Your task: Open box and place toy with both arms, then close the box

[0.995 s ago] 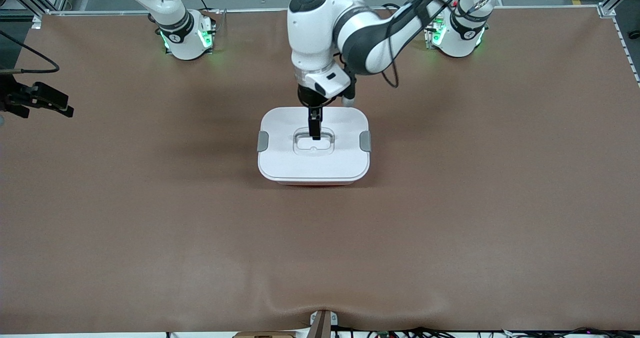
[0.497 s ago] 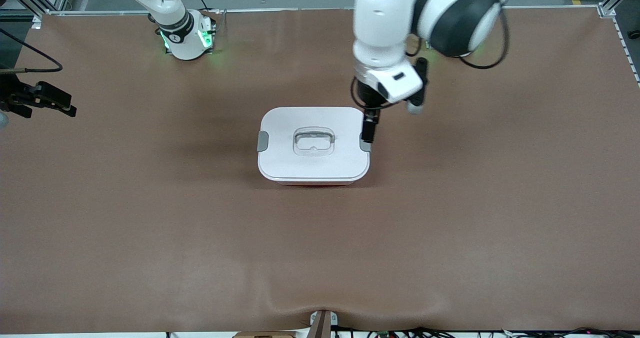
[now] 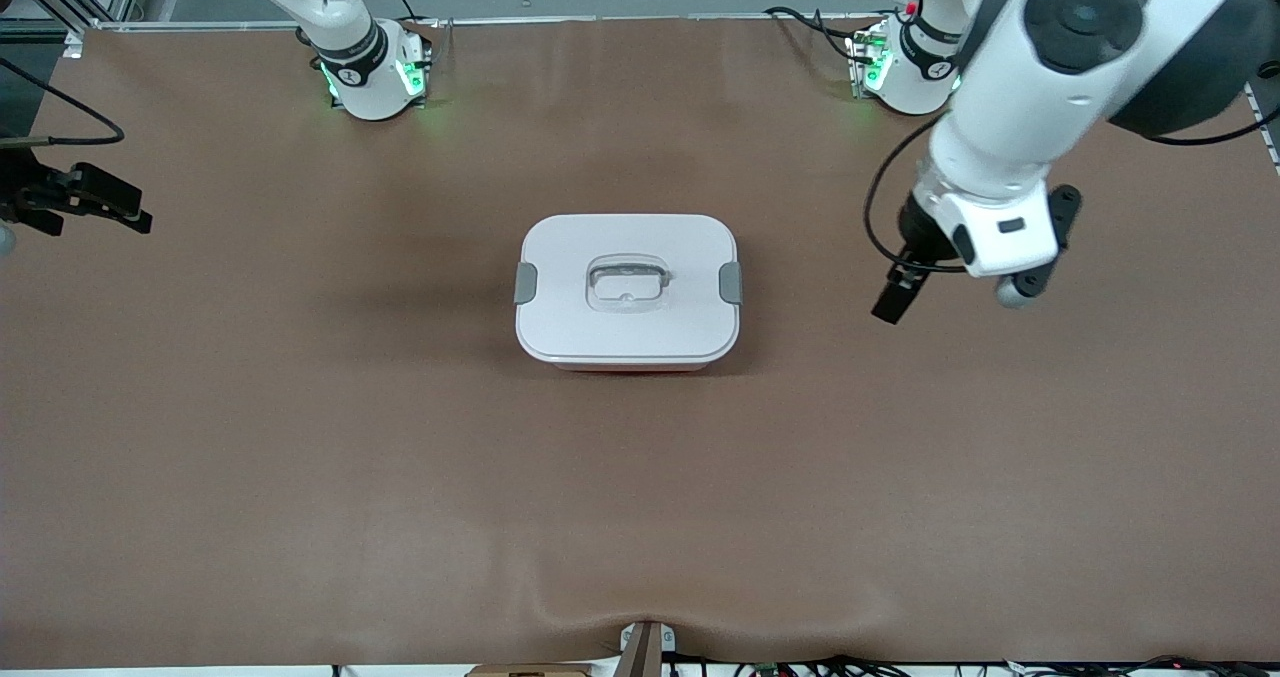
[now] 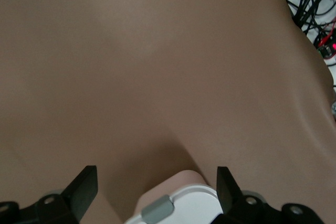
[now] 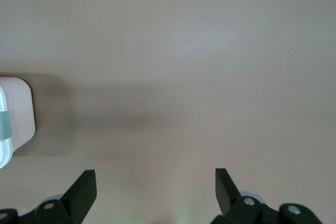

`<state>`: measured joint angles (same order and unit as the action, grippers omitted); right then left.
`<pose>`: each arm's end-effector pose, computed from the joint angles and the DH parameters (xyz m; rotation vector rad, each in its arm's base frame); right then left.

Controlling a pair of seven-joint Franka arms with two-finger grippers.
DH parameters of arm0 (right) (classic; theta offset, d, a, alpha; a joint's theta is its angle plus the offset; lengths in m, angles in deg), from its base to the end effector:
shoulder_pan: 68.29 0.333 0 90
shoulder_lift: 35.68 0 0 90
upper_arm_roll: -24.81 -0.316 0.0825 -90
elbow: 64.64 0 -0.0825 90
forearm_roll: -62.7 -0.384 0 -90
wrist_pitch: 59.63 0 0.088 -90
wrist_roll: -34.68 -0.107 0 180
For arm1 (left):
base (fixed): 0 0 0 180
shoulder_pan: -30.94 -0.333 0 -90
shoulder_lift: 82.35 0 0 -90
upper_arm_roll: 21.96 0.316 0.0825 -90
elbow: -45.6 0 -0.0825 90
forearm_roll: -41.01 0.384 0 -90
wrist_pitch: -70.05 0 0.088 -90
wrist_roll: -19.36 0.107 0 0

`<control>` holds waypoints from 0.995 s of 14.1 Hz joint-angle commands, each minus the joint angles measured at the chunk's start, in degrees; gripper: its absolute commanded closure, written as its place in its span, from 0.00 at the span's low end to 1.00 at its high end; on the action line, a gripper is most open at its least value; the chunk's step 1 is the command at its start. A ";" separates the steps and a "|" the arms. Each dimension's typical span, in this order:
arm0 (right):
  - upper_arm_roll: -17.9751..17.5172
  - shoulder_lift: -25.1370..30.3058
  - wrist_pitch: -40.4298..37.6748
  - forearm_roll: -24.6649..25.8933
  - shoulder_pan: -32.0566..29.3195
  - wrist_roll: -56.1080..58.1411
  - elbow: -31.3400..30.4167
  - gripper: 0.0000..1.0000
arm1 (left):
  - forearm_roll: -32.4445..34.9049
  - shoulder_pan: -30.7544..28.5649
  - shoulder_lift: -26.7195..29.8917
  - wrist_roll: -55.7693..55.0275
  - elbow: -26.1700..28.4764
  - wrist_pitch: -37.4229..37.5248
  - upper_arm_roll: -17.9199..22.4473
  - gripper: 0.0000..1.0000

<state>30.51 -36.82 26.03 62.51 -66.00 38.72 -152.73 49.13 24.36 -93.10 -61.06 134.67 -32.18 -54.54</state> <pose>0.5518 -0.0319 0.6227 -3.1347 -0.0174 0.0972 0.5733 -0.2353 0.5572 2.7712 1.4013 0.1157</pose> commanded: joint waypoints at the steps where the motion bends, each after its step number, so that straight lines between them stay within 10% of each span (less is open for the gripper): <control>1: 0.01 0.43 -0.85 -0.07 -0.27 0.00 0.55 0.00 | -2.05 -5.27 2.57 13.21 1.46 2.28 -0.46 0.00; 14: -0.16 -0.09 0.03 -1.56 0.08 0.00 1.25 0.00 | -1.00 -13.72 3.45 51.65 -5.48 10.90 -0.03 0.00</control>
<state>30.49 -36.92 25.97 61.70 -65.89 38.72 -152.63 48.22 11.67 -90.51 -13.71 129.68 -23.30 -54.38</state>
